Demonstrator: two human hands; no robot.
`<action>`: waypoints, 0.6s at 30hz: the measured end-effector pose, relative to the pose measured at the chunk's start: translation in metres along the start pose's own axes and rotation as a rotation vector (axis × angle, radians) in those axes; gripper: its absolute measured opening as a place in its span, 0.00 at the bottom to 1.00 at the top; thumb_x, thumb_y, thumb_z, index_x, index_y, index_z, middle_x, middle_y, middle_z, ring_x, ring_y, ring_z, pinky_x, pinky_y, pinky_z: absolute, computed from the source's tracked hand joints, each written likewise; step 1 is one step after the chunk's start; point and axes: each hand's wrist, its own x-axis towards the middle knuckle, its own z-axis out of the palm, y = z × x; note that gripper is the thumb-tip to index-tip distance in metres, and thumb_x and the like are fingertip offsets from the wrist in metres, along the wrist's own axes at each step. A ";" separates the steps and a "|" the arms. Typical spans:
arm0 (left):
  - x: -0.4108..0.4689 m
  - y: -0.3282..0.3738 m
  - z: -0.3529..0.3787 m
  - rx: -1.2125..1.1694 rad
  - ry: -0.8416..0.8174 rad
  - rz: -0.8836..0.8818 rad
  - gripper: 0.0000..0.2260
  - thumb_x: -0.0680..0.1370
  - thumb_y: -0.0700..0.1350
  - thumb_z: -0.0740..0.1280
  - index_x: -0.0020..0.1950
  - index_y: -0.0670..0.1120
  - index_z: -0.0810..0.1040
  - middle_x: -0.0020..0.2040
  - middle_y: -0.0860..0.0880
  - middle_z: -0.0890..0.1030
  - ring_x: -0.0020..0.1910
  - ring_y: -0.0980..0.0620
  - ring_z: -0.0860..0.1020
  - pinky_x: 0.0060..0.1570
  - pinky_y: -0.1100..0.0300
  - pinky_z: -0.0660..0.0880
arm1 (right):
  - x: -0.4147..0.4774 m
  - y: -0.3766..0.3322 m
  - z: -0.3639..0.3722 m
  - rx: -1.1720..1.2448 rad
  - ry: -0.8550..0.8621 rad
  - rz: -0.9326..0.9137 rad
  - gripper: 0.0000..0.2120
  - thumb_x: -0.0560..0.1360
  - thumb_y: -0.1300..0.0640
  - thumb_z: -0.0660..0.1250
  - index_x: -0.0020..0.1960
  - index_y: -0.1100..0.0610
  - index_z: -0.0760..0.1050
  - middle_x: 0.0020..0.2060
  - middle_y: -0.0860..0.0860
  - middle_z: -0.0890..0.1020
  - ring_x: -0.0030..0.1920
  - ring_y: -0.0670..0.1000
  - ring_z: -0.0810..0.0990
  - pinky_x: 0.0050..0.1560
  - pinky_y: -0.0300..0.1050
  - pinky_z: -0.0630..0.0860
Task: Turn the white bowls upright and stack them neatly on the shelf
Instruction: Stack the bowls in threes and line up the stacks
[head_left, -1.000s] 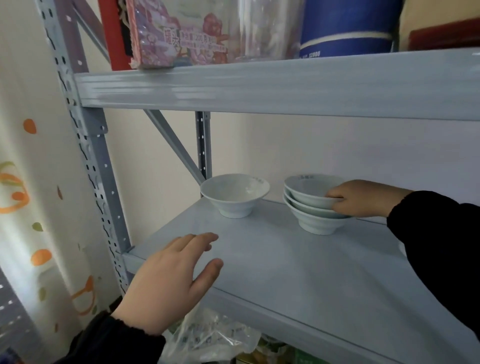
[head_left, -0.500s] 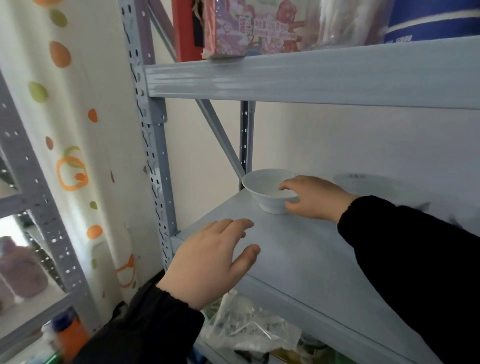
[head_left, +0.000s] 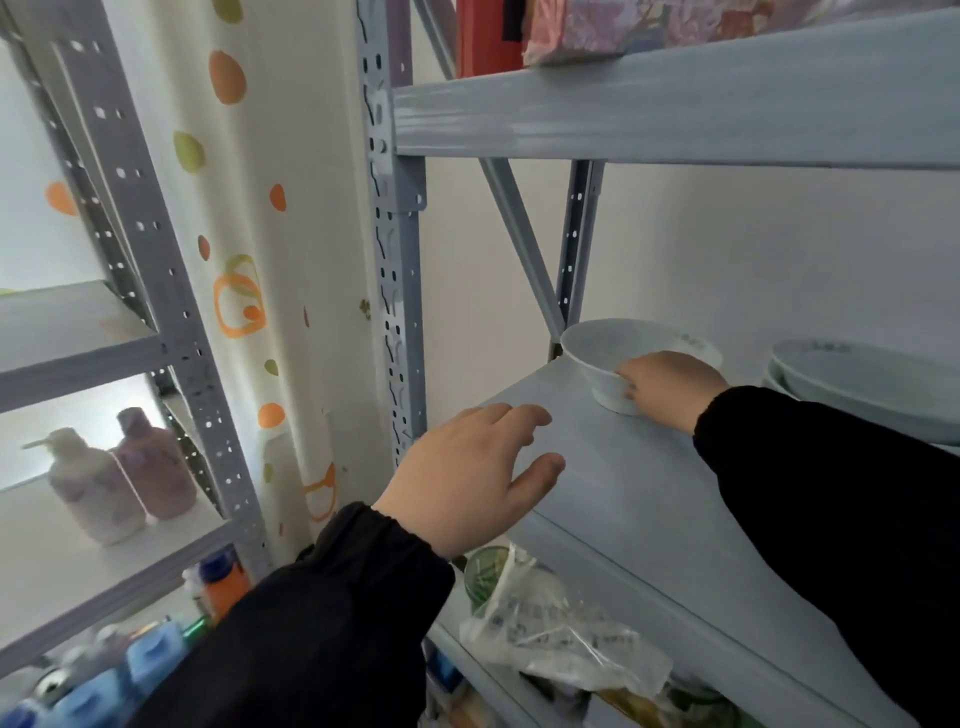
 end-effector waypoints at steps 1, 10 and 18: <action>0.001 0.001 0.001 -0.003 -0.003 0.002 0.20 0.80 0.62 0.55 0.69 0.57 0.69 0.57 0.60 0.77 0.56 0.58 0.74 0.54 0.57 0.74 | -0.004 0.000 -0.002 -0.010 -0.002 0.001 0.05 0.80 0.63 0.57 0.48 0.57 0.71 0.44 0.53 0.77 0.45 0.55 0.75 0.37 0.43 0.64; 0.030 0.037 0.017 -0.056 -0.036 0.090 0.20 0.80 0.63 0.55 0.69 0.58 0.68 0.58 0.60 0.78 0.56 0.59 0.75 0.51 0.61 0.72 | -0.085 0.036 -0.046 -0.057 0.361 -0.082 0.10 0.80 0.60 0.60 0.40 0.51 0.66 0.39 0.50 0.79 0.38 0.56 0.76 0.38 0.49 0.73; 0.074 0.139 0.044 -0.121 -0.071 0.300 0.19 0.80 0.62 0.56 0.69 0.57 0.69 0.58 0.60 0.77 0.55 0.58 0.75 0.51 0.60 0.72 | -0.216 0.115 -0.112 -0.184 0.528 0.063 0.07 0.82 0.56 0.60 0.54 0.57 0.75 0.52 0.53 0.81 0.49 0.59 0.78 0.39 0.46 0.59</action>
